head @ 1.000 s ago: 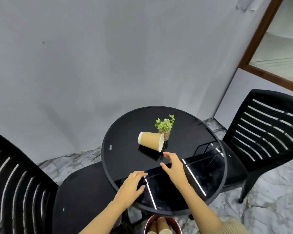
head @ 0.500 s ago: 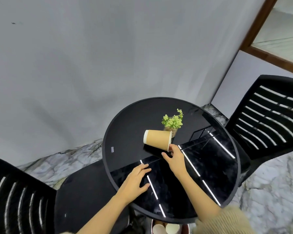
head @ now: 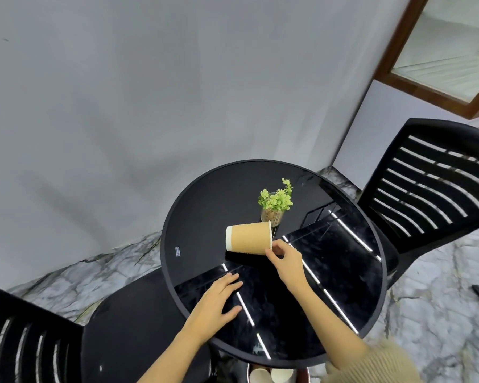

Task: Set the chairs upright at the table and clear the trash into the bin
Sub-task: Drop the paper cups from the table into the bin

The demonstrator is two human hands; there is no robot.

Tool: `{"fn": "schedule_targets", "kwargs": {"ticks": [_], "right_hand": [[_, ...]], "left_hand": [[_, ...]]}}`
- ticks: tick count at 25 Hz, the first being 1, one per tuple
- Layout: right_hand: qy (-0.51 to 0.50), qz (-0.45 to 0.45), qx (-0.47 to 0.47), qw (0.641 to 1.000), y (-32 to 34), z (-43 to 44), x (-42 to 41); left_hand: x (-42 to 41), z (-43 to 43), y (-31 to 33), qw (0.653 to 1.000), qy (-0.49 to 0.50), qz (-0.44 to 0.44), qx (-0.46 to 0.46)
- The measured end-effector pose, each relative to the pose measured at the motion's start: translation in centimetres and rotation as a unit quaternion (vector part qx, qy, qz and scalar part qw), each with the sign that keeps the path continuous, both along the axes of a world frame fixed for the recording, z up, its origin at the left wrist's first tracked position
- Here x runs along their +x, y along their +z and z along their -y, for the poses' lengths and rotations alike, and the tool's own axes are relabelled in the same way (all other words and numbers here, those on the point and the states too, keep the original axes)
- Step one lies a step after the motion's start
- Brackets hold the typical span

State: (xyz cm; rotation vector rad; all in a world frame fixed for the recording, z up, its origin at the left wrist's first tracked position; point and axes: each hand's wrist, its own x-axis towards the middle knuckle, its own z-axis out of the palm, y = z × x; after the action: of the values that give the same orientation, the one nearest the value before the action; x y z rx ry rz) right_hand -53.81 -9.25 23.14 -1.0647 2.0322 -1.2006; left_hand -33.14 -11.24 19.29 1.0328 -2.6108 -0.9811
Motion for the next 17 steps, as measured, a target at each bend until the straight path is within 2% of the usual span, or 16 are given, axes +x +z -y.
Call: {"fn": "schedule_targets", "kwargs": {"ticks": [6, 10, 17], "right_hand": [[-0.019, 0.005, -0.003, 1.0, 0.6, -2.3, -1.3], [-0.023, -0.005, -0.004, 1.0, 0.8, -4.2, -2.0], [0.001, -0.005, -0.018, 1.0, 1.7, -9.2, -2.6]], "left_hand": [[-0.1, -0.3, -0.1, 1.0, 0.011, -0.004, 0.018], [0.0, -1.8, 0.2, 0.996, 0.059, -0.051, 0.039], [0.7, -7.0, 1.0, 0.991, 0.112, -0.073, 0.022]]}}
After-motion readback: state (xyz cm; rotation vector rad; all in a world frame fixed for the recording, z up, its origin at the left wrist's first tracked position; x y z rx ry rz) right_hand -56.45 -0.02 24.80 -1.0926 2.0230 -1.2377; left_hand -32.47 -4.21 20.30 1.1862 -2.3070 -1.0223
